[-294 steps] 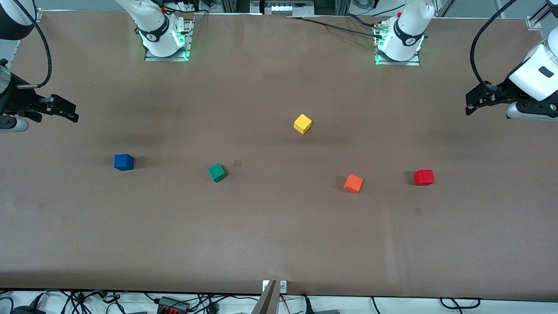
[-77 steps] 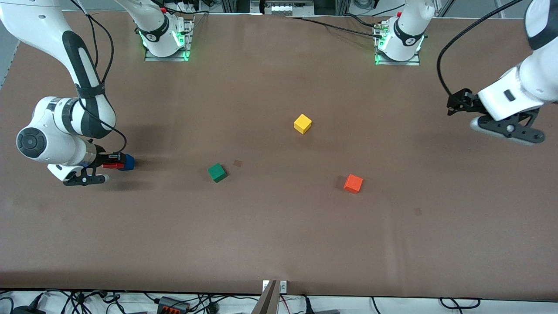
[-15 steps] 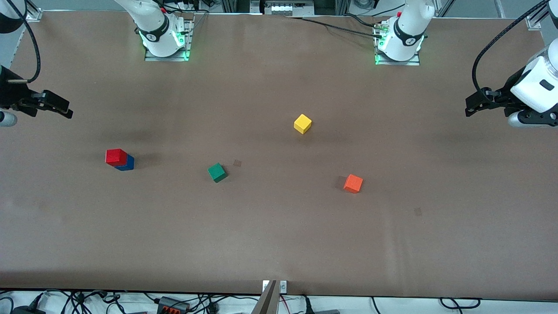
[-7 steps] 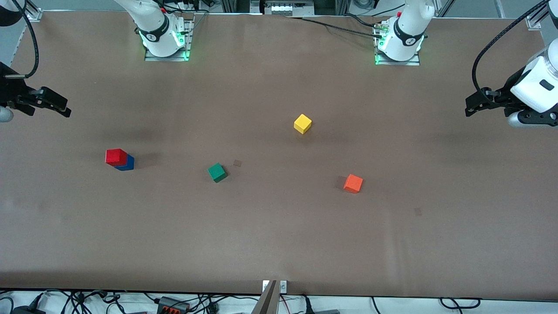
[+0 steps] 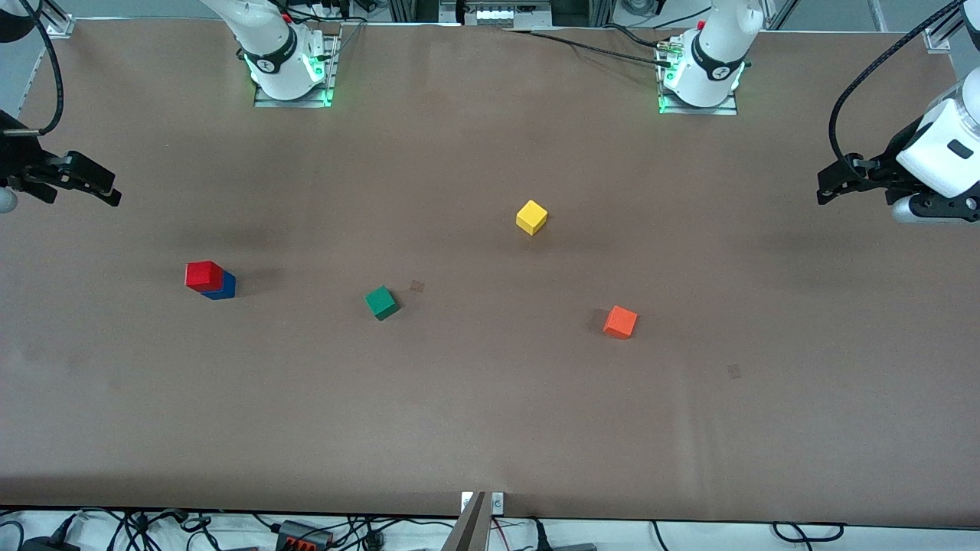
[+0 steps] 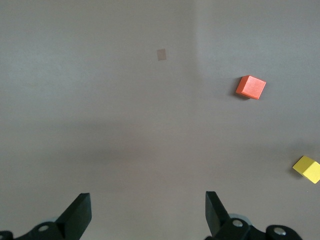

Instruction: Pass red block to right arm, stack on blue

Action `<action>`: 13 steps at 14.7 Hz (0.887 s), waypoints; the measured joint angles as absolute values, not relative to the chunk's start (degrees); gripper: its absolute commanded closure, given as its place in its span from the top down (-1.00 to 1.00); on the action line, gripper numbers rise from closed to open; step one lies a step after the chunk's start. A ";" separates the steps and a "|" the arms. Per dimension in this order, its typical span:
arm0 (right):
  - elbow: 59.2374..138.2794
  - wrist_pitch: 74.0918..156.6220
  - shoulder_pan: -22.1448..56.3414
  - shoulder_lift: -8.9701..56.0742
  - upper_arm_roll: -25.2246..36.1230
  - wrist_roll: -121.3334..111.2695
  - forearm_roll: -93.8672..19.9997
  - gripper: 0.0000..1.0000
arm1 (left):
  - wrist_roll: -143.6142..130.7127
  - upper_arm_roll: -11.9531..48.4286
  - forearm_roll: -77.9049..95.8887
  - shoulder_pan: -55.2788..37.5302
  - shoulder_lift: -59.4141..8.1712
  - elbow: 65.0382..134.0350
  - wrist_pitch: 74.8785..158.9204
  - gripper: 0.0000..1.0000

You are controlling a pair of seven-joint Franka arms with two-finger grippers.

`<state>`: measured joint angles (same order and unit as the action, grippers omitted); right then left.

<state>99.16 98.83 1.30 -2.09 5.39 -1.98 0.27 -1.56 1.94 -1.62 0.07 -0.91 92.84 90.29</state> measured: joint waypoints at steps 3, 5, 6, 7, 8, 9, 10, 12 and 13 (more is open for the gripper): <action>99.16 98.82 1.30 -2.09 5.39 -1.98 0.27 1.00 | -1.56 1.95 -1.62 0.06 -0.91 92.84 90.29 1.00; 99.16 98.82 1.30 -2.08 5.39 -1.98 0.27 1.00 | -1.56 1.95 -1.62 0.06 -0.91 92.84 90.29 1.00; 99.16 98.81 1.30 -2.06 5.39 -1.98 0.27 1.00 | -1.56 1.95 -1.62 0.06 -0.91 92.84 90.29 1.00; 99.16 98.81 1.30 -2.01 5.37 -1.98 0.27 1.00 | -1.56 1.95 -1.62 0.05 -0.91 92.84 90.29 1.00; 99.16 98.81 1.30 -1.94 5.32 -1.98 0.27 1.00 | -1.56 1.95 -1.62 0.05 -0.91 92.84 90.29 1.00; 99.16 98.81 1.28 -1.89 5.23 -1.98 0.27 1.00 | -1.56 1.95 -1.62 0.06 -0.91 92.84 90.29 1.00; 99.16 98.81 1.18 -1.86 5.06 -1.98 0.27 1.00 | -1.56 1.95 -1.62 0.06 -0.91 92.84 90.29 1.00; 99.16 98.81 0.52 -1.85 4.05 -1.98 0.27 1.00 | -1.56 1.95 -1.62 0.06 -0.91 92.84 90.29 1.00; 99.16 98.81 0.15 -1.85 3.56 -1.98 0.27 1.00 | -1.56 1.95 -1.62 0.06 -0.91 92.84 90.29 1.00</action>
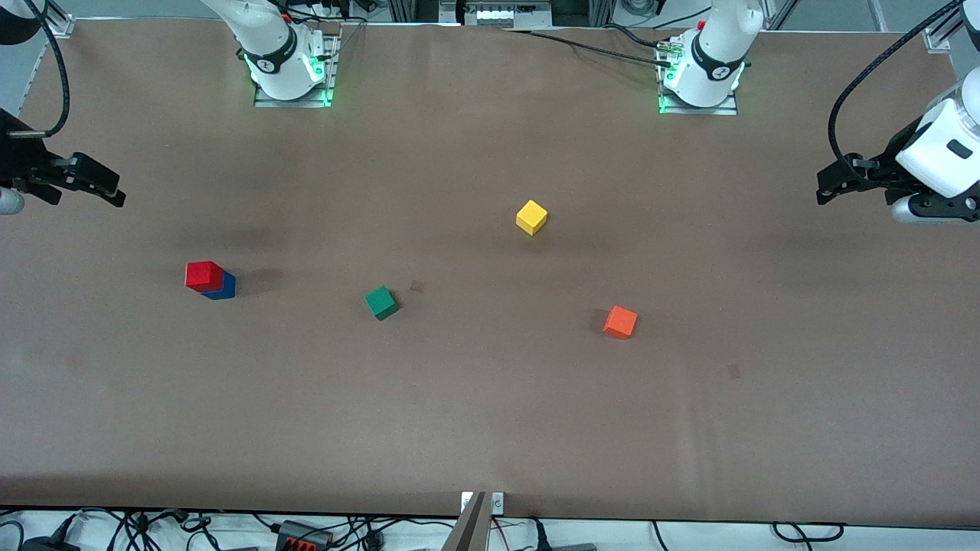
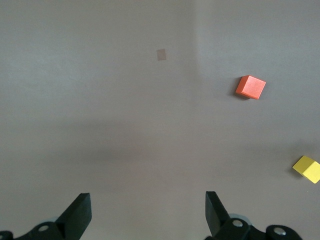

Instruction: Pass red block to right arm, stack on blue

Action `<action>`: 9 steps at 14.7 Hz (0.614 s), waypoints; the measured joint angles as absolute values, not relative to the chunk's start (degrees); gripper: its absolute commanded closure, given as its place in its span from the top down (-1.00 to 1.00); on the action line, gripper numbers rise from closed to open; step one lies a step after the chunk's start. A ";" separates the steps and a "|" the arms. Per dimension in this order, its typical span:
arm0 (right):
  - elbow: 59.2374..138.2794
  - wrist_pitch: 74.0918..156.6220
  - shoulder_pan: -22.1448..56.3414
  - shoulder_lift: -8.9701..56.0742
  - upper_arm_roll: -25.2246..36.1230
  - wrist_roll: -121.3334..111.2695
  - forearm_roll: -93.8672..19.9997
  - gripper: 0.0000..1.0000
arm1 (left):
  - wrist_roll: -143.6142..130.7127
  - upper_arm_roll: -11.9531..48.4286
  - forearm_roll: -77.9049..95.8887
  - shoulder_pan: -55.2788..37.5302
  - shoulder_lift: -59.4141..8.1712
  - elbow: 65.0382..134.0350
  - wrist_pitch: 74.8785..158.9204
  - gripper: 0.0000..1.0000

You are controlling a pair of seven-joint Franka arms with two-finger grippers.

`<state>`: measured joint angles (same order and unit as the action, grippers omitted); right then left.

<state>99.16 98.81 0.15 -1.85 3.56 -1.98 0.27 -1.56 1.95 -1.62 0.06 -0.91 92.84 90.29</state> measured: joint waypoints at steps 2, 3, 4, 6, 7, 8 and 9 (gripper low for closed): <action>99.16 98.81 -0.23 -1.85 3.16 -1.98 0.27 1.00 | -1.56 1.95 -1.62 0.05 -0.91 92.84 90.29 1.00; 99.16 98.81 -0.29 -1.85 3.09 -1.98 0.27 1.00 | -1.56 1.95 -1.62 0.06 -0.91 92.84 90.29 1.00; 99.16 98.81 -0.31 -1.85 3.02 -1.98 0.27 1.00 | -1.56 1.95 -1.62 0.06 -0.91 92.84 90.29 1.00; 99.16 98.61 -0.32 -1.85 2.96 -1.98 0.28 1.00 | -1.56 1.95 -1.62 0.05 -0.91 92.84 90.29 1.00; 99.16 98.18 -0.34 -1.85 2.96 -1.98 0.28 1.00 | -1.56 1.95 -1.62 0.06 -0.91 92.84 90.29 1.00; 99.16 97.64 -0.36 -1.85 2.96 -1.98 0.29 1.00 | -1.56 1.95 -1.62 0.06 -0.91 92.84 90.29 1.00; 99.16 97.23 -0.38 -1.85 2.96 -1.98 0.29 1.00 | -1.56 1.95 -1.62 0.06 -0.91 92.84 90.29 1.00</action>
